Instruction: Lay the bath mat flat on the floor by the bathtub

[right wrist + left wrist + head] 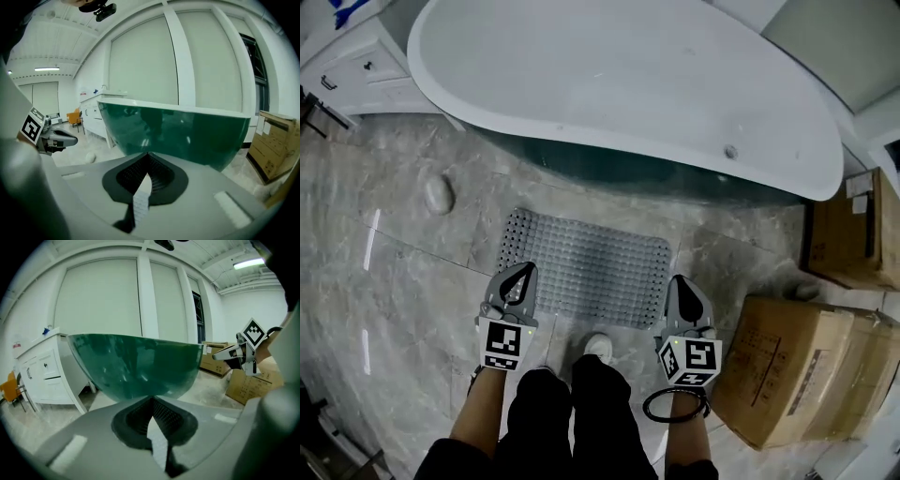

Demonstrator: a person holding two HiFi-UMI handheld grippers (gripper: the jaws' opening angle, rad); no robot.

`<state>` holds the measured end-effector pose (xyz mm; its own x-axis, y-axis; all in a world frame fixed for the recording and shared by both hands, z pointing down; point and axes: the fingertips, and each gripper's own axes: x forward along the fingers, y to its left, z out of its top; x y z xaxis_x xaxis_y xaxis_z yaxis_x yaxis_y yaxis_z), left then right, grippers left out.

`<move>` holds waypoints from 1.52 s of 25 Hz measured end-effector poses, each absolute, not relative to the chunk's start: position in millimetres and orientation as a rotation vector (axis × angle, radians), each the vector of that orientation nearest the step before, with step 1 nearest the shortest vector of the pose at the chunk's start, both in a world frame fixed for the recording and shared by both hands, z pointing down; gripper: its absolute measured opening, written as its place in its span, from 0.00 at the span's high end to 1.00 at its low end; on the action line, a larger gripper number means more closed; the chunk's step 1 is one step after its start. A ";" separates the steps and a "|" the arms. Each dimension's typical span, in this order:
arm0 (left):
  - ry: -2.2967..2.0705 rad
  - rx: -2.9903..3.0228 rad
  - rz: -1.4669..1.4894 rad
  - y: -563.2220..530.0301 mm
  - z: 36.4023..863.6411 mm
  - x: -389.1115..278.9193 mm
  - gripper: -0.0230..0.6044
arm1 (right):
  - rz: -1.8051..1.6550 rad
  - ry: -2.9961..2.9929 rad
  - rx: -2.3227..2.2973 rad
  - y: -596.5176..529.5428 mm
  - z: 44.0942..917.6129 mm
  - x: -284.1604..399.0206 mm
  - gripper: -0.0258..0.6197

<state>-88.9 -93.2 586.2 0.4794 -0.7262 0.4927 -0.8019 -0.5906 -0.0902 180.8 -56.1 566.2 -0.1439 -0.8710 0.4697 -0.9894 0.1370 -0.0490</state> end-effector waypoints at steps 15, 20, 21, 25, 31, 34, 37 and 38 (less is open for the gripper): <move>-1.409 2.628 0.554 -74.1 324.3 -90.9 0.96 | 0.416 -2.192 1.854 -40.1 315.8 136.0 0.92; -1.419 2.635 0.485 -48.5 252.9 -103.5 0.96 | 0.391 -2.220 1.862 -18.6 244.8 113.1 0.93; -1.423 2.631 0.469 -42.9 240.9 -107.2 0.96 | 0.387 -2.221 1.872 -13.8 232.1 109.1 0.93; -1.423 2.624 0.439 -17.0 200.4 -118.6 0.96 | 0.360 -2.226 1.925 10.2 184.9 101.2 0.93; -1.419 2.720 0.377 7.4 139.6 -129.3 0.96 | 0.294 -2.251 1.989 37.7 126.5 93.1 0.93; -1.419 2.743 0.344 18.9 117.4 -131.6 0.96 | 0.265 -2.266 2.014 50.8 103.8 91.4 0.93; -1.408 2.776 0.338 30.2 97.5 -130.6 0.96 | 0.239 -2.273 2.030 62.7 86.0 88.1 0.93; -1.408 2.786 0.334 32.9 91.3 -130.7 0.96 | 0.227 -2.275 2.036 66.4 80.2 87.2 0.93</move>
<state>-130.7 32.9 91.3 0.5749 -0.7959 0.1896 -0.7964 -0.5975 -0.0932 87.2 66.4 80.2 -0.1138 -0.9809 0.1579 -0.9927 0.1059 -0.0571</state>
